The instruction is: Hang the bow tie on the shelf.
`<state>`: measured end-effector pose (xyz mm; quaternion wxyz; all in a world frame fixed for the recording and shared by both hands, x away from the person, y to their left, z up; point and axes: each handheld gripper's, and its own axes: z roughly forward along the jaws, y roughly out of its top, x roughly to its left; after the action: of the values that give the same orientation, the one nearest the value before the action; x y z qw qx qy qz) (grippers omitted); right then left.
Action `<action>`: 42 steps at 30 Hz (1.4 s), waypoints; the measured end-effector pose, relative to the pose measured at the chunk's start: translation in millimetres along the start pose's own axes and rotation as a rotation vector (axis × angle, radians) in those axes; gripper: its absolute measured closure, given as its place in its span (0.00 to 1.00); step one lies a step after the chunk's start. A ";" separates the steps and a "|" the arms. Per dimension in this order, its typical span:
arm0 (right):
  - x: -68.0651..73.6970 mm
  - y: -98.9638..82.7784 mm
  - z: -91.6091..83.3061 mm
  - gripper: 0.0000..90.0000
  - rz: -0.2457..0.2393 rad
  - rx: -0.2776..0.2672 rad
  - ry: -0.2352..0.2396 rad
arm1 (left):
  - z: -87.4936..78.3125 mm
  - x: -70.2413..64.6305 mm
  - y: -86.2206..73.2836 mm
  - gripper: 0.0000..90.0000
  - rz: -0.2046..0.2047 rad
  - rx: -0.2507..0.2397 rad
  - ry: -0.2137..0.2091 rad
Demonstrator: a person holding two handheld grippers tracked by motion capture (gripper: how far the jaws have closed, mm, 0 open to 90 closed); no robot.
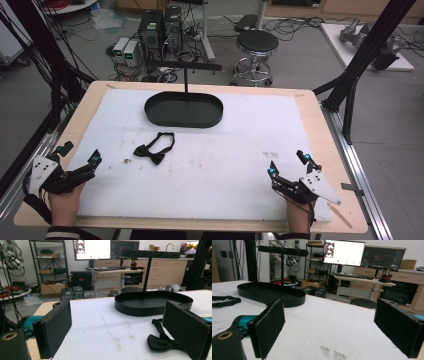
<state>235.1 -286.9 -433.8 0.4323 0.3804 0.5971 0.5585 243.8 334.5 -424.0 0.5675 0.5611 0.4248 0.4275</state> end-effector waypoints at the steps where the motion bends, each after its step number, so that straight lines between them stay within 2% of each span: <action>1: 0.0 -0.1 -0.2 0.10 0.001 0.001 -0.001 | 0.0 -0.1 0.1 0.10 0.001 0.000 0.000; 9: 0.3 -0.1 0.2 0.10 0.002 -0.005 0.005 | 1.7 -4.7 4.3 0.11 0.005 0.010 -0.031; 11: 0.6 0.0 0.3 0.10 0.000 -0.006 0.006 | 4.4 -9.2 7.6 0.11 0.017 0.024 -0.057; 13: 2.0 0.1 0.4 0.10 0.007 -0.004 0.009 | 8.4 -16.2 14.2 0.12 0.052 0.055 -0.094; 17: 4.4 1.8 1.3 0.10 0.004 -0.008 0.020 | 14.6 -30.4 22.9 0.13 0.081 0.098 -0.161; 20: 5.8 3.8 1.8 0.10 -0.005 -0.015 0.031 | 24.4 -46.7 30.2 0.13 0.127 0.142 -0.223; 23: 6.5 5.1 2.2 0.10 0.000 -0.017 0.035 | 34.4 -60.3 33.3 0.15 0.145 0.179 -0.272; 27: 6.8 5.4 3.1 0.10 0.002 -0.019 0.039 | 53.1 -76.2 32.3 0.20 0.194 0.275 -0.334; 30: 6.3 5.1 4.2 0.10 0.001 -0.019 0.038 | 63.8 -81.5 28.6 0.23 0.220 0.334 -0.344; 32: 6.5 4.6 5.1 0.10 0.002 -0.018 0.038 | 68.9 -83.0 25.9 0.25 0.214 0.359 -0.344; 36: 7.6 3.9 7.2 0.10 0.007 -0.011 0.042 | 75.2 -87.8 24.5 0.29 0.202 0.371 -0.361; 40: 9.1 3.9 9.7 0.10 0.012 -0.012 0.045 | 83.3 -97.7 22.3 0.35 0.248 0.403 -0.376; 42: 10.0 4.0 11.2 0.10 0.012 -0.015 0.047 | 88.5 -102.2 19.4 0.37 0.253 0.420 -0.384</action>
<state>242.2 -273.4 -430.8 0.4175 0.3674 0.6008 0.5742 300.8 212.1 -403.4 0.4512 0.7850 0.3155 0.2839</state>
